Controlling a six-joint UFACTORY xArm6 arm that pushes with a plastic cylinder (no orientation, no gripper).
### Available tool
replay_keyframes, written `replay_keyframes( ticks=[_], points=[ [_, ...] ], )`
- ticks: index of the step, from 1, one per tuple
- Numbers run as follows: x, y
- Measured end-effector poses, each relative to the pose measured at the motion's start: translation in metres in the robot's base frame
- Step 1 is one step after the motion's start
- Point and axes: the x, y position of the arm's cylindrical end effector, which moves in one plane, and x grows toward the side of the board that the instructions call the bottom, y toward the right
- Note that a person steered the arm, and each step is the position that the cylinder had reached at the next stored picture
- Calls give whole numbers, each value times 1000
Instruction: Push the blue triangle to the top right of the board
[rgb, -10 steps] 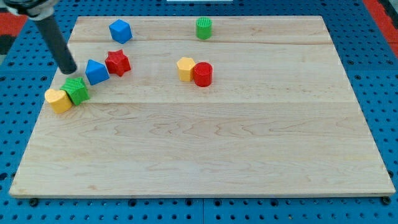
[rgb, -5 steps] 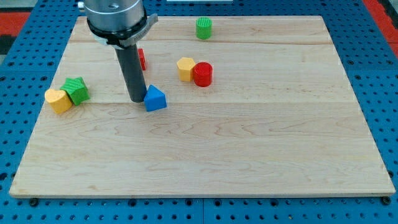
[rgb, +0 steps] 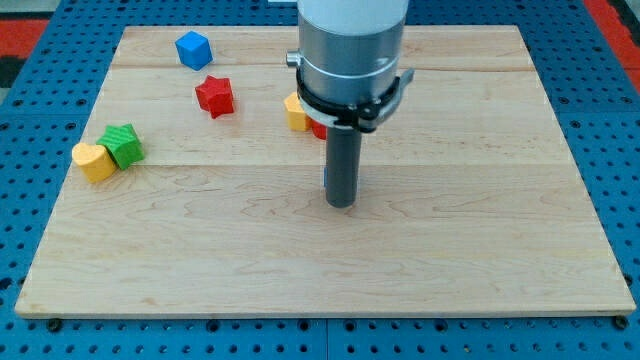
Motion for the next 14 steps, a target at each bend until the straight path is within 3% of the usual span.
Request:
replay_keyframes(
  ticks=[1,3,6,8,10,11,14],
  points=[
    [-17,-34],
    [-35,17],
    [-17,35],
    [-25,104],
    [-97,106],
    [-108,118],
    [-92,164]
  ],
)
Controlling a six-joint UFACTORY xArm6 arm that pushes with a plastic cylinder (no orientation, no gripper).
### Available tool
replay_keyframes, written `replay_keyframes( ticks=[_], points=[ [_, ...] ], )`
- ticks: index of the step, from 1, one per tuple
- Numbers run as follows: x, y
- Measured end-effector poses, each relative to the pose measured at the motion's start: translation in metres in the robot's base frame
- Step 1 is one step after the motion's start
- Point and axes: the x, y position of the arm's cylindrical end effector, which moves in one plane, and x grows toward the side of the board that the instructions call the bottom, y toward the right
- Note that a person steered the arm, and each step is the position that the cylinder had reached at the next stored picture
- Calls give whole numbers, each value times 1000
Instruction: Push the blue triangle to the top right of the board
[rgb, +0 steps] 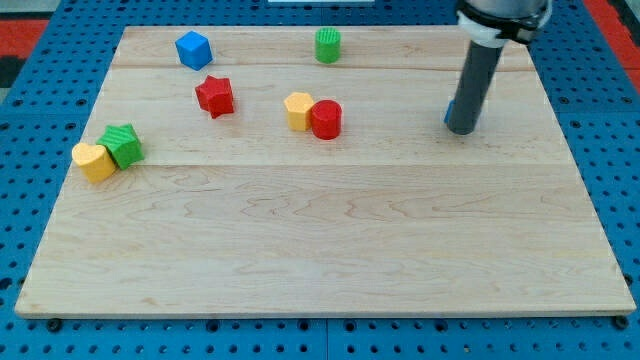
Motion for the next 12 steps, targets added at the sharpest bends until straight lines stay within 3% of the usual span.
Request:
replay_keyframes(
  ticks=[1,3,6,11,12],
  points=[
    [5,10],
    [-68,10],
    [-118,-35],
    [-113,-42],
    [-113,-73]
  ],
)
